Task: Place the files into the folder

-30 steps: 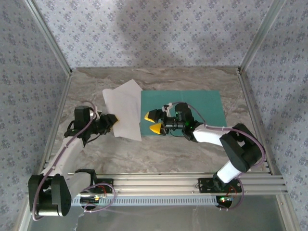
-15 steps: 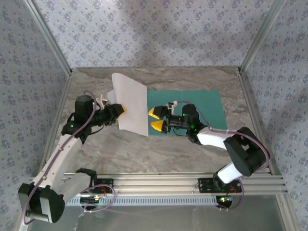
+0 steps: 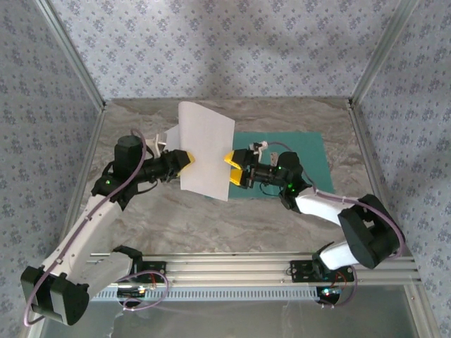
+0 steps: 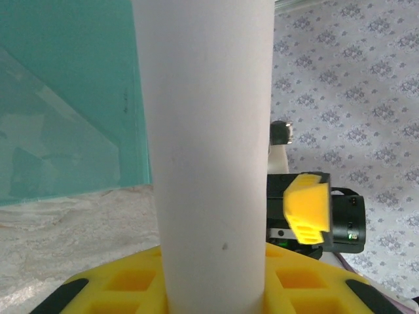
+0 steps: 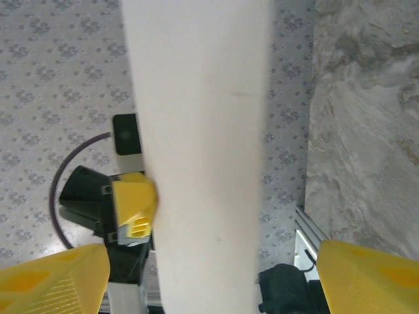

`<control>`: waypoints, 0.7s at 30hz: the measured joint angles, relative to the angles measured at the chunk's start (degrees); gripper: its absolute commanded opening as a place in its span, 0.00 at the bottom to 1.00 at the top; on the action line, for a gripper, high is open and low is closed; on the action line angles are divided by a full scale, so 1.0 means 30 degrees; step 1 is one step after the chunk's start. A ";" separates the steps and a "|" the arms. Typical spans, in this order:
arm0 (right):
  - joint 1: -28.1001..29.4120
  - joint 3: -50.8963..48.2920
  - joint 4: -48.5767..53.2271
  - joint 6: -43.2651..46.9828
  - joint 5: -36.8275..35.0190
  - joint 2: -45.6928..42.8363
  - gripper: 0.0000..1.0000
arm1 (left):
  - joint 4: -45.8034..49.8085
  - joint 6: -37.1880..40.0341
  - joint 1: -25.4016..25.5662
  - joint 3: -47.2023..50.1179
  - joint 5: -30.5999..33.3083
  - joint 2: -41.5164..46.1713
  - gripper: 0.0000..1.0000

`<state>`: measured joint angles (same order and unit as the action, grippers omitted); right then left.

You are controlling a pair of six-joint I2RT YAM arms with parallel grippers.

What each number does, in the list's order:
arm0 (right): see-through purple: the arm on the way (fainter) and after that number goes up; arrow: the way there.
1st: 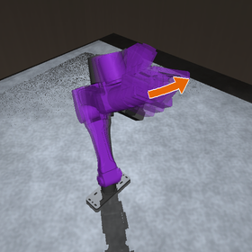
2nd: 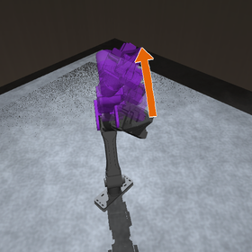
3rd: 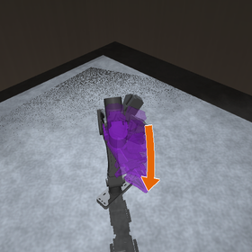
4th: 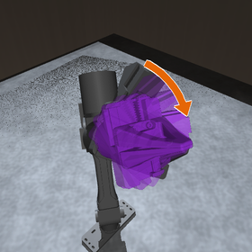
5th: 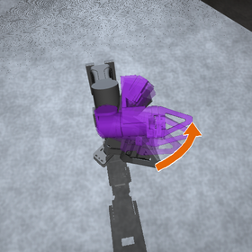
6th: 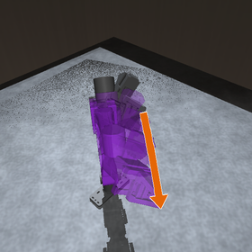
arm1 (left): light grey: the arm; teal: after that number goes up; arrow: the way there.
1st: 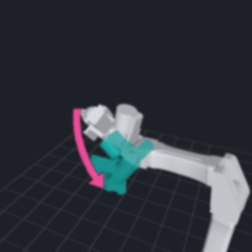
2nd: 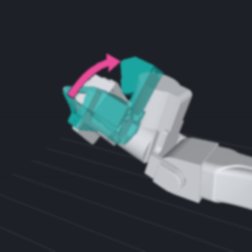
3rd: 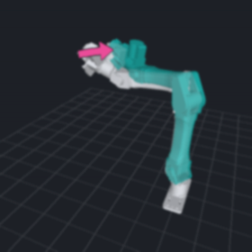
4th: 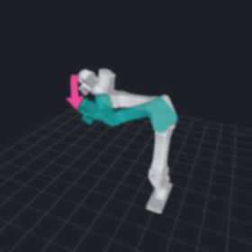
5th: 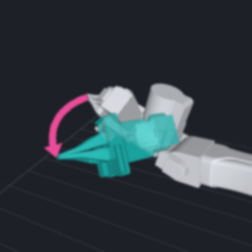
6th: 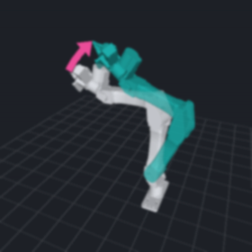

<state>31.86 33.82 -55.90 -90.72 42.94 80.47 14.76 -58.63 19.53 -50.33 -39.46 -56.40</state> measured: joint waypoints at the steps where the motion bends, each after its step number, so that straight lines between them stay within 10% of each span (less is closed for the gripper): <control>1: -0.0080 -0.0015 -0.0036 0.0007 0.0015 -0.0182 0.82 | -0.0007 0.0000 0.0000 0.0007 -0.0131 -0.0044 0.31; 21: -0.0503 -0.0146 -0.0153 0.0109 0.0488 -0.1865 0.68 | -0.1559 -0.0503 0.0940 0.0321 -0.1290 -0.0495 0.33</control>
<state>30.35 33.39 -56.36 -90.39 44.40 74.87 10.09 -60.14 22.35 -49.36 -43.33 -57.89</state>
